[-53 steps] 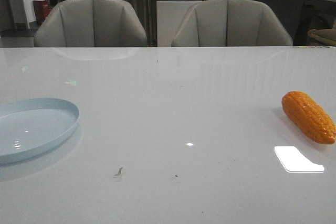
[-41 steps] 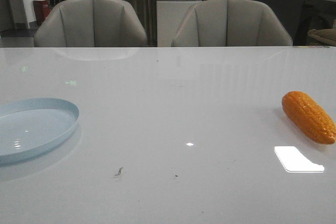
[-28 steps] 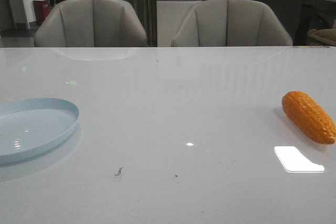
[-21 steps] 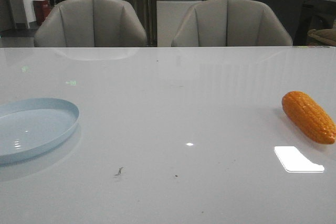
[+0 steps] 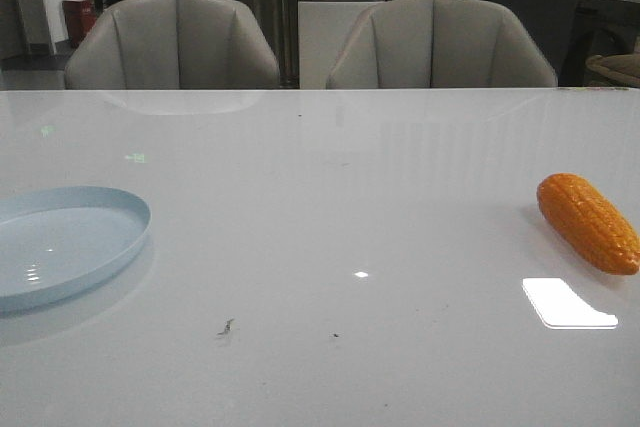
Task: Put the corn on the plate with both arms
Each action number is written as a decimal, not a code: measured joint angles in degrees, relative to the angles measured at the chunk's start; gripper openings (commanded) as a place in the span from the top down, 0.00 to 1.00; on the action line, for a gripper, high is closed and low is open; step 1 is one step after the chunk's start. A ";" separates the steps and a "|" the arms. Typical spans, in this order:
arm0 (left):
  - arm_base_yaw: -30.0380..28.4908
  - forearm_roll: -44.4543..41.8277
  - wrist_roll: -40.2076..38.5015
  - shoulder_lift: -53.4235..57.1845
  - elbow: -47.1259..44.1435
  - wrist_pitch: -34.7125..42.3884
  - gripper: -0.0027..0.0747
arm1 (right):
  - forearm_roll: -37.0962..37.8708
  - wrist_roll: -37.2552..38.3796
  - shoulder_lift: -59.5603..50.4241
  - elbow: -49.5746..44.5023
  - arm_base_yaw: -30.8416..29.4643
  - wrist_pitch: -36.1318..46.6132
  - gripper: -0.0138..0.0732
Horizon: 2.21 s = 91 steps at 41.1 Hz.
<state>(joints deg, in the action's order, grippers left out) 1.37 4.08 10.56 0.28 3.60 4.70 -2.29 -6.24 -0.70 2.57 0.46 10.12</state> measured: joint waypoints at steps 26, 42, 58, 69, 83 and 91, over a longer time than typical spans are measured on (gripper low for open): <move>0.00 -4.63 0.00 -27.73 30.83 -7.85 0.84 | 0.00 0.12 29.17 33.78 0.00 -12.39 0.81; 0.00 -4.47 0.00 -48.26 31.40 -19.55 0.84 | 0.00 0.12 47.54 33.87 0.00 -24.66 0.81; 0.00 0.39 0.00 -49.59 31.40 -21.12 0.53 | 0.00 0.12 49.09 33.87 0.00 -26.06 0.58; 0.00 0.45 0.00 -49.59 31.40 -21.46 0.35 | 0.00 0.12 49.84 33.87 0.00 -32.62 0.23; 0.00 0.40 0.00 -52.52 32.35 -25.55 0.38 | 0.00 0.12 53.35 33.87 0.00 -34.33 0.23; 0.00 0.02 0.00 -63.29 41.89 -36.21 0.38 | 0.00 0.12 53.64 33.87 0.00 -34.67 0.23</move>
<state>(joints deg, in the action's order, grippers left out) 1.37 4.10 10.56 -63.00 45.49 -31.52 -2.29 -6.12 52.94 36.45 0.46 -24.55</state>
